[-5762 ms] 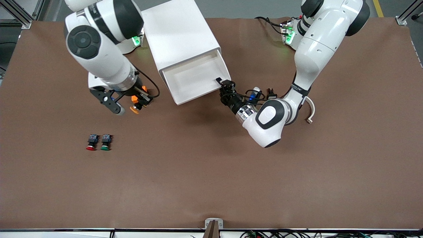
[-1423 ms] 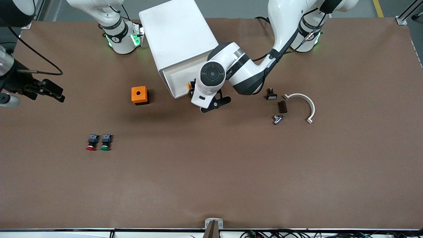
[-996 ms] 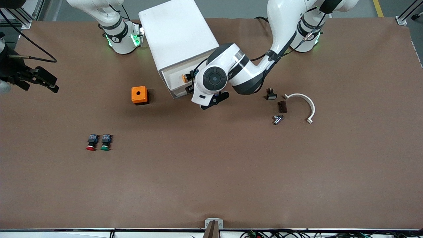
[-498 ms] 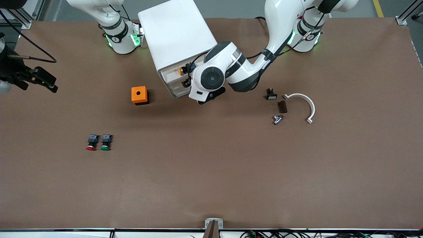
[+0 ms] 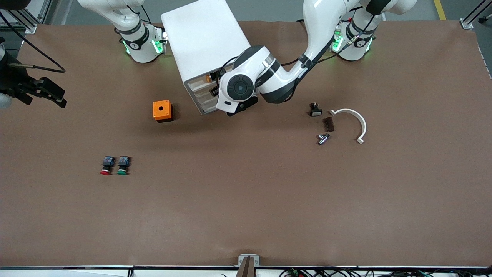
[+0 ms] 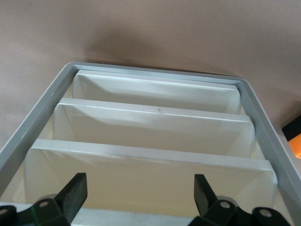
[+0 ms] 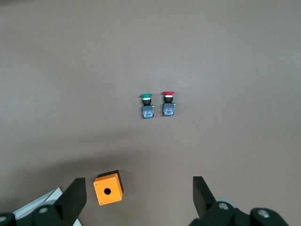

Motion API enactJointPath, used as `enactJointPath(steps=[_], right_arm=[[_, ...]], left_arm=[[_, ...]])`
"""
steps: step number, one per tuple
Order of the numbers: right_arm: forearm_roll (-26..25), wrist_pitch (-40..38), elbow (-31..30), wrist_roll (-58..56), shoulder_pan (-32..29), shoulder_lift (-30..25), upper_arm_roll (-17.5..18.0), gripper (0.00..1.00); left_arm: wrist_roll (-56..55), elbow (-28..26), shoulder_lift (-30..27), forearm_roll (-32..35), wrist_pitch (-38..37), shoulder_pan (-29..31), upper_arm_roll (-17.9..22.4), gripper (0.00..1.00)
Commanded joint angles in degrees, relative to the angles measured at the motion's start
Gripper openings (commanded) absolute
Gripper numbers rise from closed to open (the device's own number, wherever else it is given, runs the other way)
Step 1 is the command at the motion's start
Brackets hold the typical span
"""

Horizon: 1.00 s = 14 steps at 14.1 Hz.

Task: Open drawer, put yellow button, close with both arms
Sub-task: 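Push the drawer closed into the cabinet with the left gripper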

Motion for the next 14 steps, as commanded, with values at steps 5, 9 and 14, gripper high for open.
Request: enactJointPath(steps=[5, 9, 14], right_arm=[[-0.5, -0.2, -0.5, -0.8, -1.0, -1.0, 0.5, 1.0], [-0.4, -0.2, -0.5, -0.9, -1.0, -1.0, 0.5, 1.0], [-0.3, -0.3, -0.5, -0.9, -1.5, -0.9, 0.5, 1.0]], left_arm=[[-1.3, -0.5, -0.4, -1.8, -0.3, -0.2, -0.6, 1.0], [-1.1, -0.6, -0.4, -3.1, -0.3, -0.2, -0.6, 1.0], [-0.4, -1.2, -0.6, -3.9, -0.3, 0.1, -0.6, 1.0]])
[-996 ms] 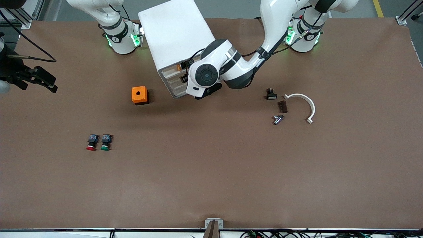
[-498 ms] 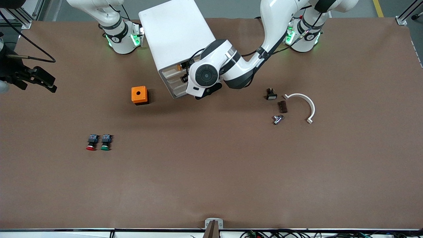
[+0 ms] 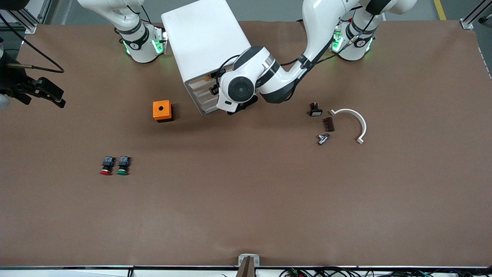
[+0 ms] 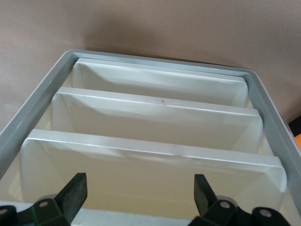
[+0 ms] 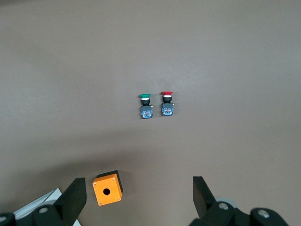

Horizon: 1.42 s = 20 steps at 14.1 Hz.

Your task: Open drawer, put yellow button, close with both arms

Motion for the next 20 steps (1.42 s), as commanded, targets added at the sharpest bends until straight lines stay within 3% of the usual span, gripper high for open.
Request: enactJointPath(steps=[1, 5, 9, 13, 17, 20], right_arm=[[-0.3, -0.2, -0.5, -0.9, -1.3, -0.9, 0.7, 1.0], [-0.3, -0.3, -0.5, -0.9, -1.4, -0.9, 0.7, 1.0], [-0.3, -0.2, -0.6, -0.9, -1.4, -0.9, 0.6, 1.0], [-0.3, -0.3, -0.7, -0.9, -1.8, -0.9, 0.7, 1.0], [-0.3, -0.3, -0.7, -0.9, -1.8, -0.9, 0.6, 1.0], [-0.2, -0.3, -0.8, -0.9, -1.8, -0.9, 0.7, 1.0]], left_arm=[[-0.2, -0.2, -0.8, -1.6, -0.4, 0.4, -0.5, 1.0], [-0.7, 0.2, -2.1, 0.3, -0.3, 2.9, 0.2, 1.0], [0.3, 0.4, -6.1, 8.3, -0.4, 8.3, 0.3, 1.0], [6.7, 1.5, -9.8, 10.9, -0.5, 17.7, 0.1, 1.0], [25.0, 1.3, -16.1, 12.5, -10.5, 25.4, 0.3, 1.0], [32.8, 1.2, -20.2, 18.2, -19.0, 29.5, 0.1, 1.0]])
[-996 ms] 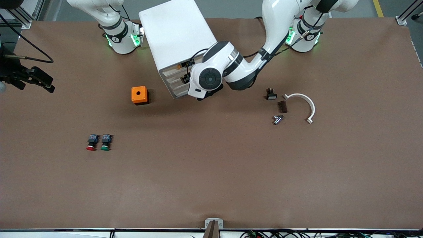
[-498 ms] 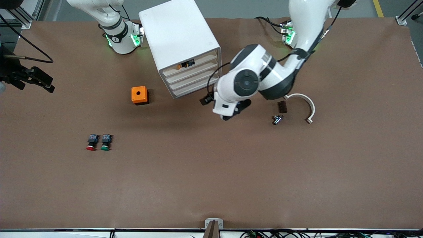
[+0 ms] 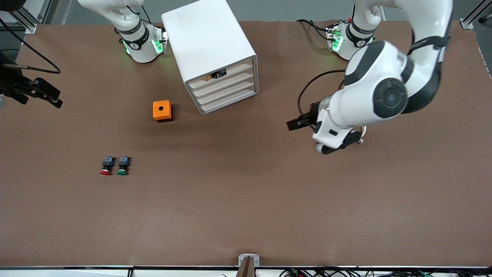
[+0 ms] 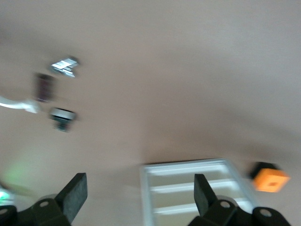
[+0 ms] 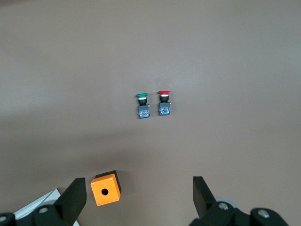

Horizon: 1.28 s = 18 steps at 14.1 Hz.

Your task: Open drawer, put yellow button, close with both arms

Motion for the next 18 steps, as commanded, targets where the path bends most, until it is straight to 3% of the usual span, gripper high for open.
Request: enactJointPath(steps=[1, 5, 6, 9, 10, 13, 18], right_arm=[[-0.1, -0.2, -0.7, -0.8, -1.2, -0.8, 0.8, 1.0], [0.2, -0.2, -0.7, -0.8, -1.5, -0.8, 0.8, 1.0], [0.2, -0.3, -0.8, -0.8, -1.6, -0.8, 0.7, 1.0], [0.3, -0.3, -0.8, -0.8, -1.7, -0.8, 0.8, 1.0], [0.3, -0.3, -0.8, -0.8, -1.8, -0.8, 0.8, 1.0], [0.3, -0.3, -0.8, -0.8, -1.7, -0.9, 0.8, 1.0], [0.3, -0.3, -0.8, -0.8, -1.8, -0.9, 0.8, 1.0]], left_arm=[[7.2, -1.7, -4.7, 3.1, -5.3, 3.5, -0.4, 1.0], [20.0, -1.7, -8.6, 3.4, -10.9, 10.3, -0.1, 1.0], [23.3, -1.8, -10.0, 3.6, -12.7, 10.0, 2.0, 1.0], [35.5, -3.0, -14.6, 3.6, -18.1, 6.1, 13.8, 1.0], [38.4, -4.3, -16.3, 3.6, -18.4, 6.1, 15.6, 1.0], [43.9, -11.5, -22.1, 5.5, -17.5, 5.8, 19.7, 1.0], [45.0, -22.6, -29.3, 10.7, -6.1, 6.4, 19.6, 1.0]])
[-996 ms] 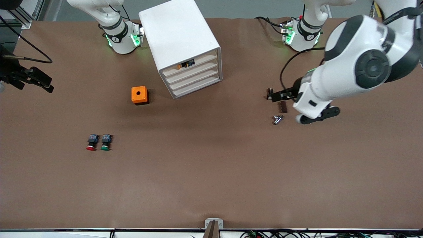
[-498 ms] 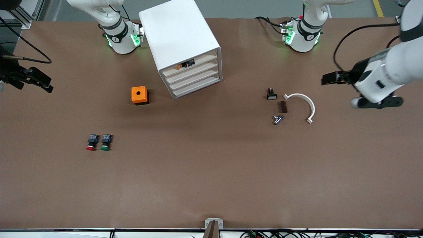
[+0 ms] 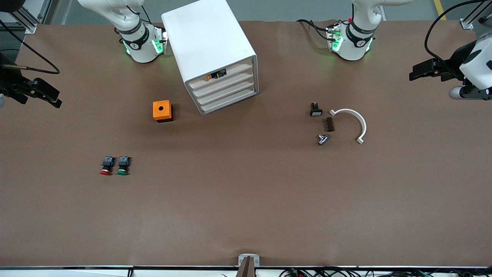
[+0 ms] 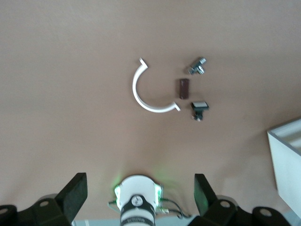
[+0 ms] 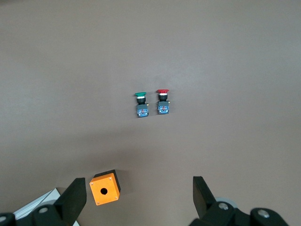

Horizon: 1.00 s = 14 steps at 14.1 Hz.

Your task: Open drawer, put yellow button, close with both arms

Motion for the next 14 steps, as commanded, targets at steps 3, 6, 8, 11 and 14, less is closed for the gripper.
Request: enactJointPath(steps=[3, 6, 8, 11, 14], right_arm=[[0.4, -0.1, -0.7, -0.8, -1.5, -0.9, 0.9, 1.0], [0.4, -0.1, -0.7, -0.8, -1.5, -0.9, 0.9, 1.0], [0.4, -0.1, -0.7, -0.8, -1.5, -0.9, 0.9, 1.0], [0.4, -0.1, -0.7, -0.8, -1.5, -0.9, 0.9, 1.0], [0.4, -0.1, -0.7, -0.8, -1.5, -0.8, 0.9, 1.0]], left_arm=[[0.9, -6.3, -3.6, 3.4, 10.4, -0.6, -0.2, 1.0], [1.0, -5.1, -3.7, 3.4, 11.0, -0.4, 0.1, 1.0], [1.5, -4.1, -3.7, 3.4, 10.6, -0.4, 0.2, 1.0], [1.1, -2.8, -3.6, 3.3, 10.6, -0.5, 0.2, 1.0], [1.0, -2.7, -3.6, 3.2, 10.6, -0.5, 0.2, 1.0]])
